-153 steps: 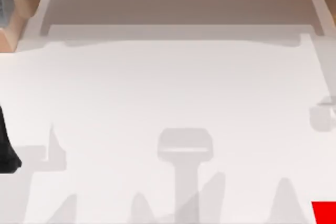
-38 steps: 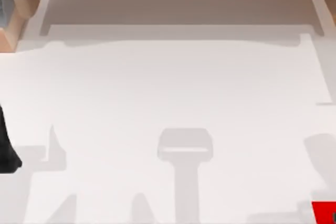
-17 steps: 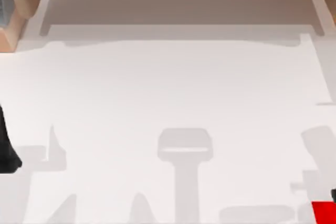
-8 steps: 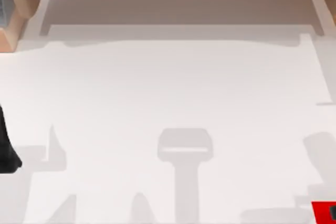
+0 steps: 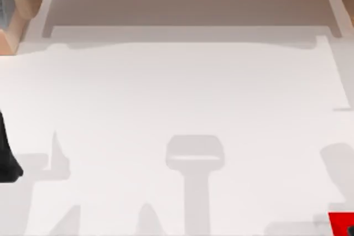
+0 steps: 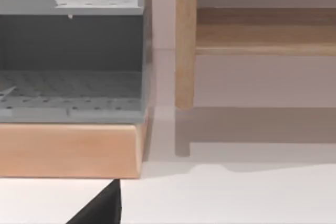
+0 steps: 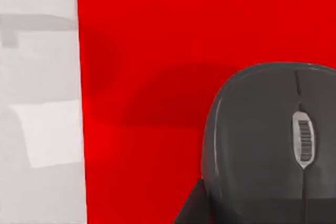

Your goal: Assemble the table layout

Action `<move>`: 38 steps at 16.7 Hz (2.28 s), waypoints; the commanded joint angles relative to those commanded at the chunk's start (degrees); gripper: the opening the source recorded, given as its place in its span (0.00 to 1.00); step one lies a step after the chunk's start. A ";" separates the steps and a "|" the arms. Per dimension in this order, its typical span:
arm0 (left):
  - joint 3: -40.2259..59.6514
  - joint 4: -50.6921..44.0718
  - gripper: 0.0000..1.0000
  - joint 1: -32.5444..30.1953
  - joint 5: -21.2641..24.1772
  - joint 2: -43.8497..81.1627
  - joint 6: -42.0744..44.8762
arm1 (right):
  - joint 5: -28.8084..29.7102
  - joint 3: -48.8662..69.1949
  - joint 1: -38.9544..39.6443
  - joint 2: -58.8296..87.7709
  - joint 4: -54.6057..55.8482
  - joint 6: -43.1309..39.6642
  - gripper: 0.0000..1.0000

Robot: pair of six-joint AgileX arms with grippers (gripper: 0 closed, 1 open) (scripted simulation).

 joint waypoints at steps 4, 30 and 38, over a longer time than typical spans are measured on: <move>0.00 0.00 1.00 0.00 0.00 0.00 0.00 | 0.00 0.00 0.00 0.00 0.00 0.00 0.38; 0.00 0.00 1.00 0.00 0.00 0.00 0.00 | -1.12 2.90 -13.87 7.72 18.90 -11.27 1.00; 0.00 0.00 1.00 0.00 0.00 0.00 0.00 | -5.74 4.76 -39.19 26.20 59.71 -37.62 1.00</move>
